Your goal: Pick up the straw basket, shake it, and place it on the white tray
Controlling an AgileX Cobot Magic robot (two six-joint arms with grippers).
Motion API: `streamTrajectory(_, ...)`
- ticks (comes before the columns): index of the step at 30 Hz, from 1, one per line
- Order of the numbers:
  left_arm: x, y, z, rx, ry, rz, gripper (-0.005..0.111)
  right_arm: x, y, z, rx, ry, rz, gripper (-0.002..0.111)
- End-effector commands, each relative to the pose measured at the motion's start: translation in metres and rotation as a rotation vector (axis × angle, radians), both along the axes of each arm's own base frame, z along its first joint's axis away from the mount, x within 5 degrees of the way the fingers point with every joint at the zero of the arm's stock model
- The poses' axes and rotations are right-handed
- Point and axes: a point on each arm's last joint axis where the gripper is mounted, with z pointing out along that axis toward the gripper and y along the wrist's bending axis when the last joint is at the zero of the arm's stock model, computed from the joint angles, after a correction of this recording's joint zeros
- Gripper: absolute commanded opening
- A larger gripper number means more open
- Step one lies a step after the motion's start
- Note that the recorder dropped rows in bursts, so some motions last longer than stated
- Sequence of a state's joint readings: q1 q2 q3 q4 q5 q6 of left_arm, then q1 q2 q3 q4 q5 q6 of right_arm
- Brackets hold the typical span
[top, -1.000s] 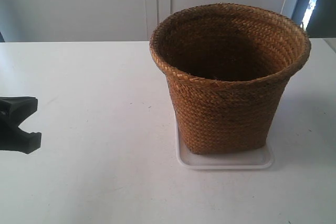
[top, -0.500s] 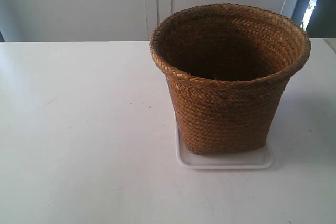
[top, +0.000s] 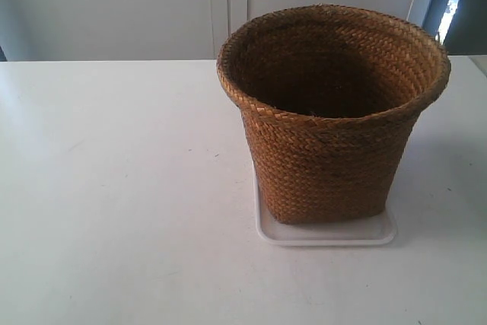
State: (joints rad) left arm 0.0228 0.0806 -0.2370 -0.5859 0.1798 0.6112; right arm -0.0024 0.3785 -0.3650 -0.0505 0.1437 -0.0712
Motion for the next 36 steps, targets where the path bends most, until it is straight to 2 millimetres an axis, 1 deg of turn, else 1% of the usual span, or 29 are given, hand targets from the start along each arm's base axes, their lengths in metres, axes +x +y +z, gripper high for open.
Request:
streamTrajectory(1,0.002,0.002,-0.043,-0.117,0.028,0.042,0.000,-0.001,-0.001,0.000,-0.004,-0.011,-0.007,0.000)
streamTrajectory(3,0.005,0.005,-0.059,-0.205,0.047,0.077,0.000,-0.001,-0.001,0.000,-0.004,-0.015,-0.007,0.000)
streamTrajectory(6,0.006,0.006,-0.060,-0.293,0.035,0.100,0.000,-0.001,-0.001,0.001,-0.004,-0.019,-0.007,0.000)
streamTrajectory(8,0.006,0.007,-0.060,-0.266,0.030,0.105,0.000,-0.001,-0.001,0.000,-0.004,-0.014,-0.007,0.000)
streamTrajectory(22,0.006,0.009,-0.058,-0.272,0.010,0.127,0.000,-0.001,-0.001,0.000,-0.004,-0.014,-0.007,0.000)
streamTrajectory(27,0.007,0.010,-0.058,-0.240,0.003,0.135,0.000,-0.001,-0.001,0.000,-0.004,-0.014,-0.007,0.000)
streamTrajectory(29,0.006,0.010,-0.064,-0.122,0.046,0.138,0.000,-0.001,-0.001,0.000,-0.004,-0.014,-0.007,0.000)
streamTrajectory(31,0.005,0.016,-0.071,-0.148,0.125,0.205,0.000,-0.001,-0.001,0.000,-0.004,-0.014,-0.007,0.000)
streamTrajectory(33,0.005,0.018,-0.073,-0.152,0.146,0.236,0.000,-0.001,-0.001,0.000,-0.004,-0.014,-0.007,0.000)
streamTrajectory(36,0.005,0.018,-0.072,-0.156,0.136,0.236,0.000,-0.001,-0.001,0.000,-0.004,-0.014,-0.007,0.000)
